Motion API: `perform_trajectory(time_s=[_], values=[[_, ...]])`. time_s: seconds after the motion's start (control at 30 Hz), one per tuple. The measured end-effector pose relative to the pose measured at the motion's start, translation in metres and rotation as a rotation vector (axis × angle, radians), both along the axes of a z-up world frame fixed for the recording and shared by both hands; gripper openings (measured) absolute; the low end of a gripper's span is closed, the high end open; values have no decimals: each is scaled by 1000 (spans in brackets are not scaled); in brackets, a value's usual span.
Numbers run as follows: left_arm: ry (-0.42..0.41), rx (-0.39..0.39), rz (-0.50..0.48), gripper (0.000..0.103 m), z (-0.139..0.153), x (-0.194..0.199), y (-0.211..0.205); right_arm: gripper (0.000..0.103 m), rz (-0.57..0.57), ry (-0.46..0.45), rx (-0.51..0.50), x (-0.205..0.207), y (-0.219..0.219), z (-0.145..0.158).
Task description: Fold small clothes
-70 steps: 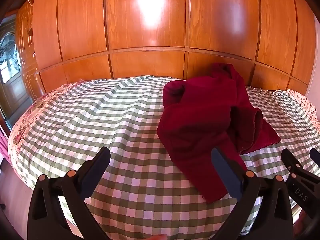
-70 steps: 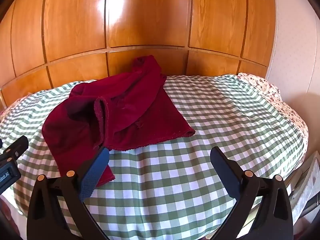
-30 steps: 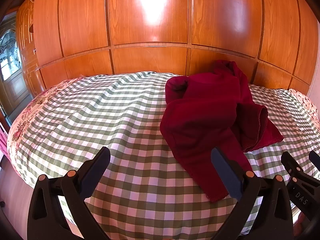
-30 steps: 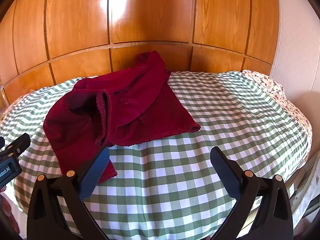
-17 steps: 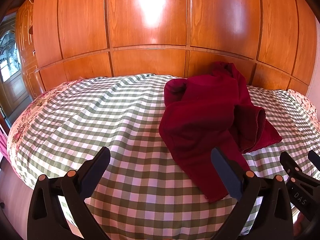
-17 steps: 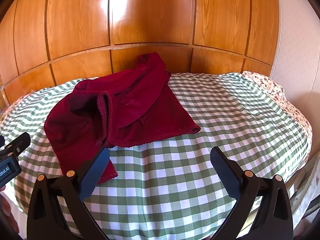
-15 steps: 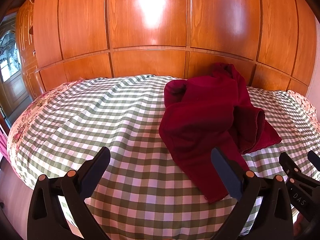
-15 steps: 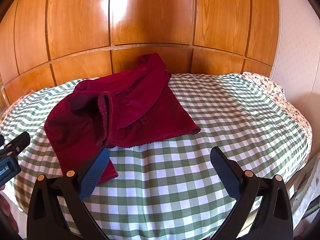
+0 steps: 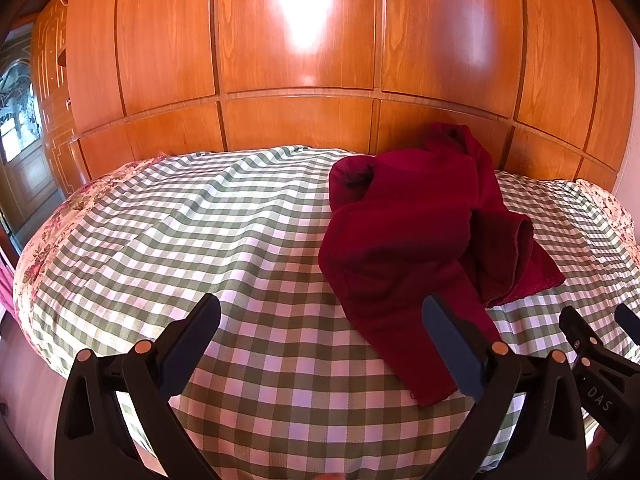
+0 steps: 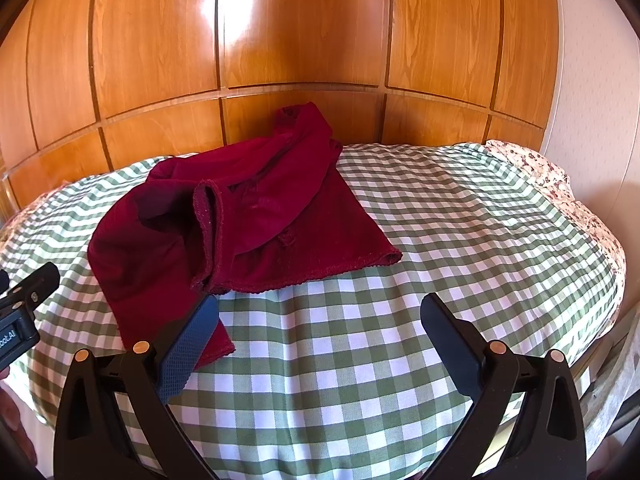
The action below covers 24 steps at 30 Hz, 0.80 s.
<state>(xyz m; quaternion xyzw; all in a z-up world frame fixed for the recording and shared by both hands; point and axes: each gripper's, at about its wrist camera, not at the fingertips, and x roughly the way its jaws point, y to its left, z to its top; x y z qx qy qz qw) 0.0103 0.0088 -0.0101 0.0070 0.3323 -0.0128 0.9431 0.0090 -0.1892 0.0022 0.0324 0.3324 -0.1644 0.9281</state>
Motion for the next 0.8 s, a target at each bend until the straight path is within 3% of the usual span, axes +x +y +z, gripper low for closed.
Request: perform_trajectory(time_s=[0.2,0.4,0.53,0.6,0.73,0.77,0.8], values=[[44,-8,-16,100,-9,9,2,100,19,8,20,2,-3,-3],[108,-128,-67,99,-15,30,21,100,87,-49,76,8,-18,13],[73,-104,-127,99,-10,35,13,95,154,-57,125,25,-20,22],[61,-75,-171,97,-9,40,3,85,199,-59,129,41,-13,25],[45,0,-222,88,-10,57,-19,77,278,-16,100,76,3,17],[40,18,-235,87,-10,63,-26,72,306,8,105,86,6,12],[33,30,-246,87,-9,67,-30,61,331,45,114,97,9,5]])
